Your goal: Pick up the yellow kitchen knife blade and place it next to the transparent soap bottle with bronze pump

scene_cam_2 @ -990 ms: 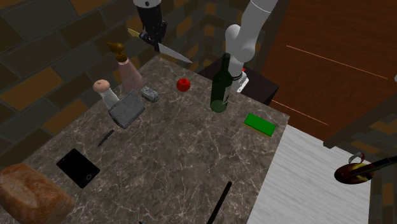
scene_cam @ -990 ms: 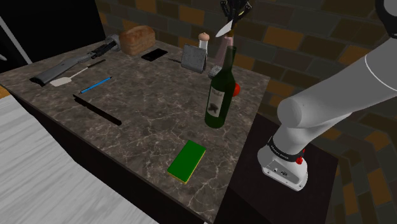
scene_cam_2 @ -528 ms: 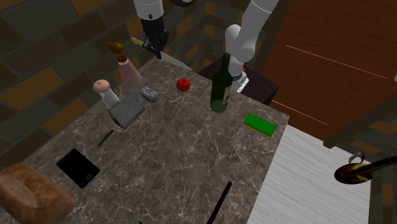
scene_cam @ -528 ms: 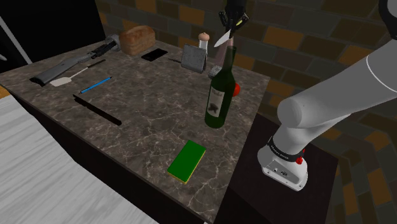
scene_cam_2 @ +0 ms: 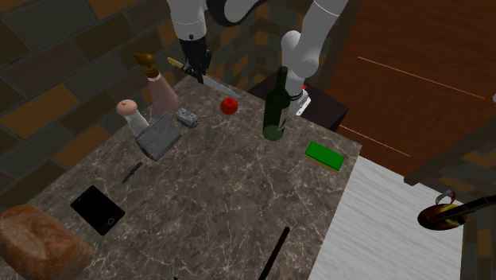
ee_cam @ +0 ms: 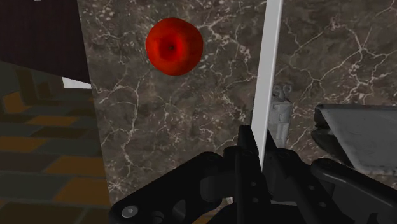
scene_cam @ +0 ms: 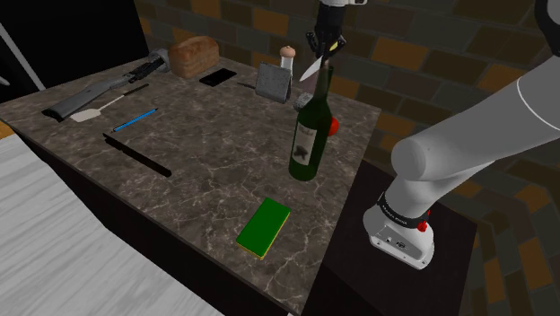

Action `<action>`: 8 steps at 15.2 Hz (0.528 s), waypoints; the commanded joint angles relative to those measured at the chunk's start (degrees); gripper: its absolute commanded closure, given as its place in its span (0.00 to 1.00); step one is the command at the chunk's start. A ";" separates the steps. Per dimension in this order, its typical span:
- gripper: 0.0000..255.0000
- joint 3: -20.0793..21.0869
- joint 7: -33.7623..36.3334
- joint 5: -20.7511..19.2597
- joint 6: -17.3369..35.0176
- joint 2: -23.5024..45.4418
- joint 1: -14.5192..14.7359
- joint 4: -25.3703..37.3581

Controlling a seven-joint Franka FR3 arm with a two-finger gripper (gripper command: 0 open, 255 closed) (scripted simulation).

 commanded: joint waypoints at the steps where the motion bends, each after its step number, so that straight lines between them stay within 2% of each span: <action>1: 1.00 0.10 0.00 0.09 1.56 -0.11 0.07 -1.64; 8: 1.00 0.55 0.10 0.23 7.04 0.58 0.19 -6.44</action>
